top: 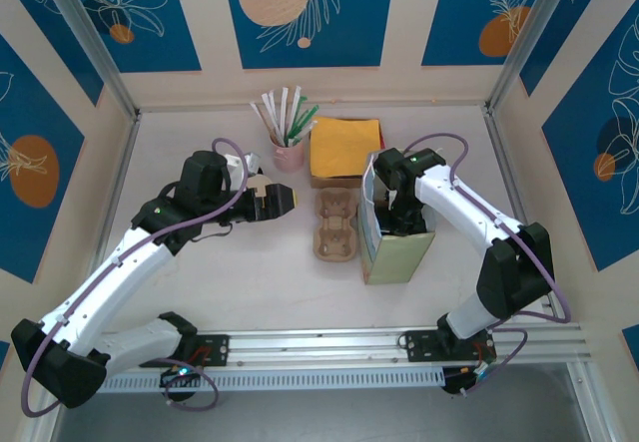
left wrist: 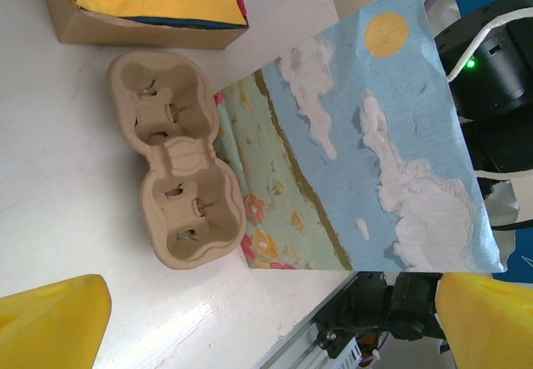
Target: Pack the takeout coffee
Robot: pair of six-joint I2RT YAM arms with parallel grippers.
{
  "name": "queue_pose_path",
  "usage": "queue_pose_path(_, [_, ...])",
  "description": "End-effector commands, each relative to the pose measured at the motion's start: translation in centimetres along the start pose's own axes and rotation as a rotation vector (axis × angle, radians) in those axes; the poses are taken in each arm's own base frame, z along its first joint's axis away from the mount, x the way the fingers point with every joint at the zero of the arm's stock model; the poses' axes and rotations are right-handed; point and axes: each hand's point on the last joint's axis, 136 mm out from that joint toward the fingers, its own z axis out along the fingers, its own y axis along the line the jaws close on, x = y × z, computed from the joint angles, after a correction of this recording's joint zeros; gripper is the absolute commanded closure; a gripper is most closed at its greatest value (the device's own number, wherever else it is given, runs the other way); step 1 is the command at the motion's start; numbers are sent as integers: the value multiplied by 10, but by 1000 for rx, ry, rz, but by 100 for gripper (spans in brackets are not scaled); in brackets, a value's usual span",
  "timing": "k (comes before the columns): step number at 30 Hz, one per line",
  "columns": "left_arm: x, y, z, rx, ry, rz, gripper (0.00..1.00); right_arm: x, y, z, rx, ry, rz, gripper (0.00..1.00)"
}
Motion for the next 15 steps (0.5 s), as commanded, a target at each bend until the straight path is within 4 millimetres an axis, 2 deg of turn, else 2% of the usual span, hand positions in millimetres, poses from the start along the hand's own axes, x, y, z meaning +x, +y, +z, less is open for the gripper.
queue_pose_path(1, [-5, -12, -8, 24, -13, 20, 0, -2, 1, 25, 4, 49, 0, 43])
queue_pose_path(15, [-6, -7, -10, -5, -21, 16, 0, -4, 2, 27, 4, 52, 0, 43])
